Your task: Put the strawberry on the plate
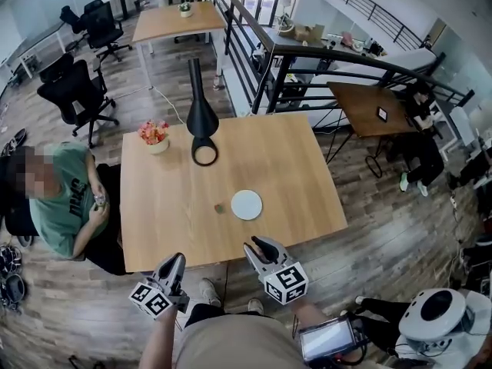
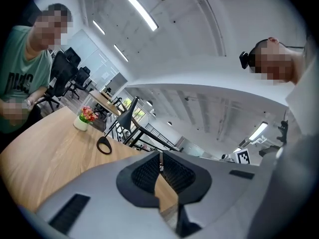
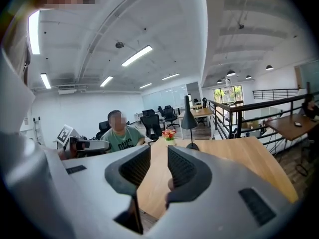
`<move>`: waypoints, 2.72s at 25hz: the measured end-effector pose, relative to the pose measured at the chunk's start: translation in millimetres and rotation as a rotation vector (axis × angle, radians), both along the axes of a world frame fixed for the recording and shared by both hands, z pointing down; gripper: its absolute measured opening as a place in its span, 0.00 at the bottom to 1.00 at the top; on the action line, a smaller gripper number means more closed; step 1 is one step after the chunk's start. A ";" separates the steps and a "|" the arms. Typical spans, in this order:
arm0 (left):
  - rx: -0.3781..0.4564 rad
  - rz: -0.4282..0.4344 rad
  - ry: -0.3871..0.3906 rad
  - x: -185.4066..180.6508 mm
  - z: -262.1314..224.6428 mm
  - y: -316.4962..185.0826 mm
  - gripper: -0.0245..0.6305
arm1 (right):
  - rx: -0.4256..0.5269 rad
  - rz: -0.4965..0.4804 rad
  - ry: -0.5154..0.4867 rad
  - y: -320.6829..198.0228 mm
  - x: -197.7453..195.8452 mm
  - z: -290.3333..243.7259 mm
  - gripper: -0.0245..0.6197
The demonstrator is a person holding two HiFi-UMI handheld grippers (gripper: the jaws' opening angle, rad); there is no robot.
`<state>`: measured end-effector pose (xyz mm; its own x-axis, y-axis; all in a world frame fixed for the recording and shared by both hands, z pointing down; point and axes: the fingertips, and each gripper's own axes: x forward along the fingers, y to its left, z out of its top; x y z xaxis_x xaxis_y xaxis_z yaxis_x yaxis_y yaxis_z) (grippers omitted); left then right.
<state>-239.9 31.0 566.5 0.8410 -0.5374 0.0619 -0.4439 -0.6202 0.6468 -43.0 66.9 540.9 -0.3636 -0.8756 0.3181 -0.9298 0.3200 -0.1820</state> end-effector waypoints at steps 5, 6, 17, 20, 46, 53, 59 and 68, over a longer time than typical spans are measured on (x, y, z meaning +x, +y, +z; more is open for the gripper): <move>0.011 0.036 0.014 -11.7 -4.6 -26.7 0.05 | -0.001 0.041 0.026 -20.5 -6.3 -1.9 0.21; 0.014 0.044 0.018 -13.2 -4.5 -31.9 0.05 | -0.001 0.048 0.032 -24.5 -7.5 -1.2 0.21; 0.006 0.083 0.016 -20.3 10.9 -70.4 0.05 | -0.037 0.072 0.098 -72.0 -6.6 31.2 0.21; -0.006 0.065 0.006 -18.2 12.7 -79.9 0.05 | -0.046 0.055 0.099 -90.6 -2.5 38.1 0.21; -0.034 -0.176 -0.187 55.0 38.4 -135.7 0.05 | -0.295 -0.398 0.299 -185.4 31.3 222.1 0.21; -0.056 -0.233 -0.229 59.3 45.8 -132.3 0.05 | -0.390 -0.522 0.366 -196.5 15.7 282.5 0.21; -0.105 -0.259 -0.249 60.5 58.8 -127.5 0.05 | -0.477 -0.621 0.415 -200.6 -0.1 336.2 0.21; -0.143 -0.333 -0.268 51.8 65.8 -121.2 0.05 | -0.537 -0.747 0.544 -209.7 -17.9 399.1 0.28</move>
<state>-188.1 -90.2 632.3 0.5681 -0.7459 0.3478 -0.7677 -0.3280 0.5505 -60.9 -142.8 940.0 -0.4429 -0.1863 0.8770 -0.5300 0.8433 -0.0885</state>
